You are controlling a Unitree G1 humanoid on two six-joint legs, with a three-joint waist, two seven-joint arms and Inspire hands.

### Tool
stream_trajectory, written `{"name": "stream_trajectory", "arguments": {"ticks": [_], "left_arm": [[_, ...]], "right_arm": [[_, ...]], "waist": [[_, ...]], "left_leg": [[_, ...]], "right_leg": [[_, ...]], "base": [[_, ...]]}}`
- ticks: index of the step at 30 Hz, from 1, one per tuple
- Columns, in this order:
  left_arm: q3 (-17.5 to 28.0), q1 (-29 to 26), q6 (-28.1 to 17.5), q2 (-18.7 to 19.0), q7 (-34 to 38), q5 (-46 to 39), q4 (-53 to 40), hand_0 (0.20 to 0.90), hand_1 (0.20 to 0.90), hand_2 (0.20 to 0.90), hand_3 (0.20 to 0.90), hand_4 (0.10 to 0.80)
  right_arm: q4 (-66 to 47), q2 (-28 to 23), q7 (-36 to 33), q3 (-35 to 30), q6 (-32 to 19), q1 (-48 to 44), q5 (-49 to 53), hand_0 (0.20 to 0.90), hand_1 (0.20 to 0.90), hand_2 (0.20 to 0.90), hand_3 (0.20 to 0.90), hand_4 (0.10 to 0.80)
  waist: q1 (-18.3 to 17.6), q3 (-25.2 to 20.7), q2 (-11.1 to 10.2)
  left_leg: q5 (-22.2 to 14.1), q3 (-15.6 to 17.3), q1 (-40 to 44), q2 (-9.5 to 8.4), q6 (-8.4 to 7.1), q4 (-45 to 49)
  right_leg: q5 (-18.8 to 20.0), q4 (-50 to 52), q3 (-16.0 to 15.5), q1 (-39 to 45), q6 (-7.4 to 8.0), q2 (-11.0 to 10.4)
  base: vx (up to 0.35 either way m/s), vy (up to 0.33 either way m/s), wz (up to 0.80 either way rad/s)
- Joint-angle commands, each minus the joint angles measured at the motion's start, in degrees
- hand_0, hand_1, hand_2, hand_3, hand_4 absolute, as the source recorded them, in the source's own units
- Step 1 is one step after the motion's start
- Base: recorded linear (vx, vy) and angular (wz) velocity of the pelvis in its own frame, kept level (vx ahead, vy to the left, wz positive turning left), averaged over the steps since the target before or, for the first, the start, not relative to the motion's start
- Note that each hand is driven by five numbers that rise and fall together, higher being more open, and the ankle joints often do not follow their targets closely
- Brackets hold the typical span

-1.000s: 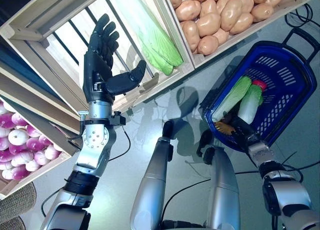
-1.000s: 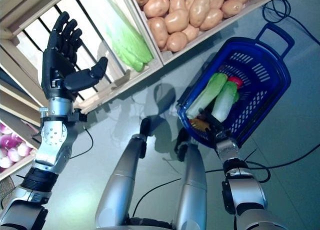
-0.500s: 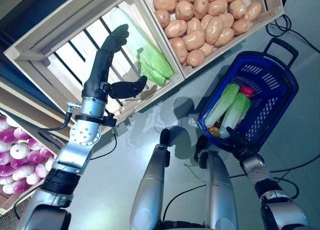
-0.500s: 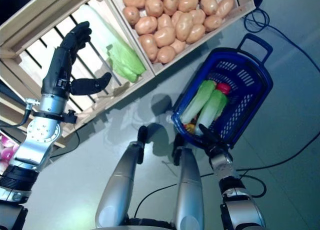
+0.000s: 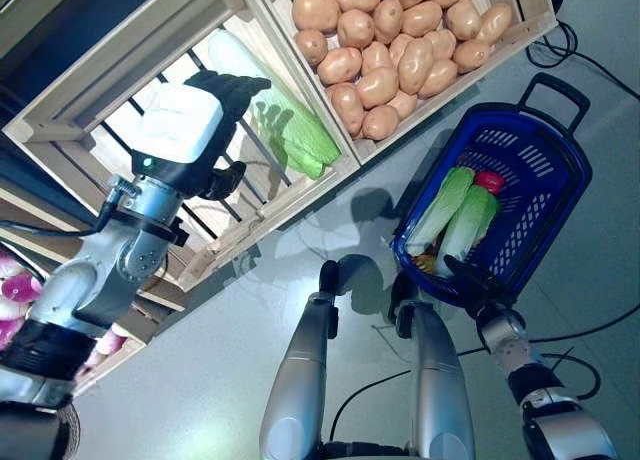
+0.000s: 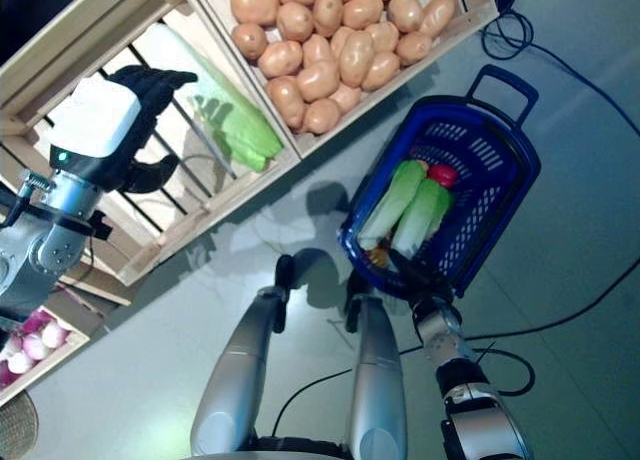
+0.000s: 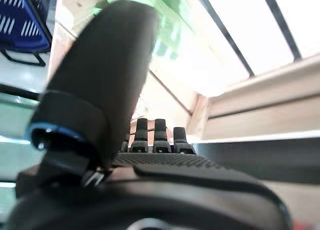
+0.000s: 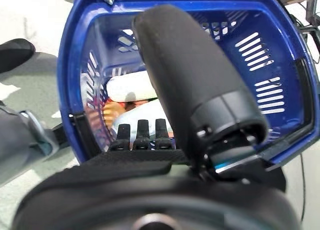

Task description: Put vegetables into the basket

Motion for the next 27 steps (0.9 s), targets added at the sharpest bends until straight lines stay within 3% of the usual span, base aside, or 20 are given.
{"name": "stream_trajectory", "arguments": {"ticks": [1, 6, 10, 18, 27], "left_arm": [[0.1, -7.3, 2.9, 2.9, 2.2, 9.3, -3.1, 0.900, 0.900, 0.900, 0.900, 0.800], [-5.5, -10.6, 6.4, 6.3, 2.1, 12.2, -4.1, 0.900, 0.900, 0.900, 0.900, 0.800], [-8.4, -12.7, 5.4, 6.8, 4.0, 9.3, -2.1, 0.900, 0.900, 0.900, 0.900, 0.800], [-12.5, -12.8, 3.4, 4.6, 4.9, 7.3, 2.1, 0.900, 0.900, 0.900, 0.900, 0.800], [-19.3, -18.0, 2.5, 4.2, 5.4, 6.9, 6.6, 0.900, 0.900, 0.900, 0.900, 0.800]], "right_arm": [[-3.1, -5.6, 0.8, 0.2, -0.6, 1.1, -1.1, 0.900, 0.900, 0.900, 0.900, 0.800], [-3.1, -5.8, 1.1, 1.1, -0.3, 0.9, -0.1, 0.900, 0.900, 0.900, 0.900, 0.800], [-3.2, -5.9, 0.9, 1.5, 0.0, -0.1, -0.1, 0.900, 0.900, 0.900, 0.900, 0.800], [-4.2, -6.3, 0.8, 2.1, 0.2, -1.4, -0.9, 0.900, 0.900, 0.900, 0.900, 0.800], [-4.6, -6.5, 0.7, 3.3, 0.4, -2.3, -1.0, 0.900, 0.900, 0.900, 0.900, 0.800]], "waist": [[-2.2, -0.2, 3.8], [-2.4, -0.2, 3.8], [-2.7, -0.2, 3.9], [-3.2, -0.2, 3.8], [-4.4, -0.2, 3.5]], "left_leg": [[-3.3, 5.7, 0.7, -2.66, 1.86, 1.2], [-3.2, 5.8, 0.4, -2.19, 1.83, 1.2], [-3.0, 6.1, 0.2, -1.85, 1.66, 1.1], [-2.5, 6.4, 0.3, -1.51, 1.59, 0.6], [-1.9, 7.1, 0.3, -0.74, 1.39, -0.3]], "right_leg": [[4.8, -5.4, -2.8, 3.7, 1.69, -0.1], [5.1, -4.9, -3.1, 3.0, 1.88, -0.4], [5.2, -4.7, -3.0, 2.7, 2.05, -0.6], [5.9, -5.2, -2.3, 2.3, 2.34, -0.2], [6.5, -5.9, -1.3, 1.9, 2.58, 0.4]], "base": [[0.000, 0.000, 0.00], [0.000, 0.000, 0.00], [-0.008, 0.010, 0.00], [-0.013, 0.025, -0.03], [-0.007, 0.013, -0.04]]}}
